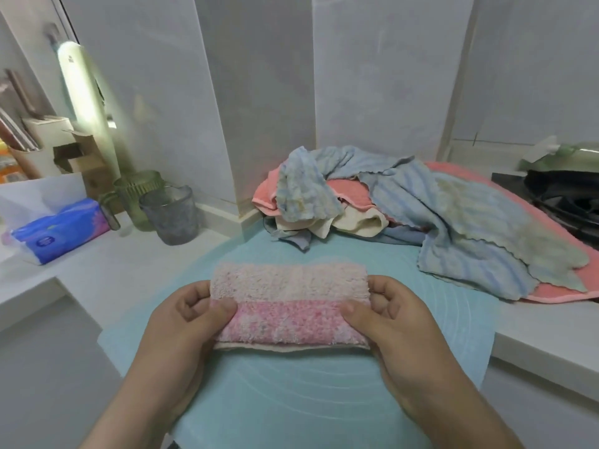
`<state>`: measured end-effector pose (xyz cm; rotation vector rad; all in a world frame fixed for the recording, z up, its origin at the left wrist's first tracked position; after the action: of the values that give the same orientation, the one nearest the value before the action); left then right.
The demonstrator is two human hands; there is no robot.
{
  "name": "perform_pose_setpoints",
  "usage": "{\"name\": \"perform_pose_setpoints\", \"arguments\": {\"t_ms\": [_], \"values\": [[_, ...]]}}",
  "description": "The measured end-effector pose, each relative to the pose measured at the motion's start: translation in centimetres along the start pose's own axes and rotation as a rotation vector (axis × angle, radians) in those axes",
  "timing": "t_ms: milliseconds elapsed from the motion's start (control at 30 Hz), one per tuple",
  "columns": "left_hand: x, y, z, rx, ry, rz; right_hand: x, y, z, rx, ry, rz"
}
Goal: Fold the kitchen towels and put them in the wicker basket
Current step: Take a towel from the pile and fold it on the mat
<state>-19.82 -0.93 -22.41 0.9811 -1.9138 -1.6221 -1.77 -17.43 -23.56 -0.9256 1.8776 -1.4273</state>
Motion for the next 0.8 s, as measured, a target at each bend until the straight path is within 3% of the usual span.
{"name": "perform_pose_setpoints", "arguments": {"t_ms": [233,400,800], "values": [[0.1,0.4,-0.5,-0.022,0.108,0.177,0.6,-0.7,-0.1,-0.038,0.067,-0.230],[-0.4,4.0,-4.7,-0.047,-0.020,0.295,2.9,-6.0,1.9,-0.036,0.242,-0.320],[0.3,14.2,-25.7,0.001,-0.380,0.287,12.9,-24.6,12.9,-0.035,0.497,-0.189]]}}
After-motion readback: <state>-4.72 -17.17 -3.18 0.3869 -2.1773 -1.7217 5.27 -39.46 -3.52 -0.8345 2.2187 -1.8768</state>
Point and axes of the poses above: each hand's wrist, its own x-axis away from the middle knuckle, its own z-axis out of the back of the hand, y = z × x, the point moved 7 cm from there along -x, towards the middle knuckle, and after that the axes turned 5 degrees about -y, right-handed, at the moved point
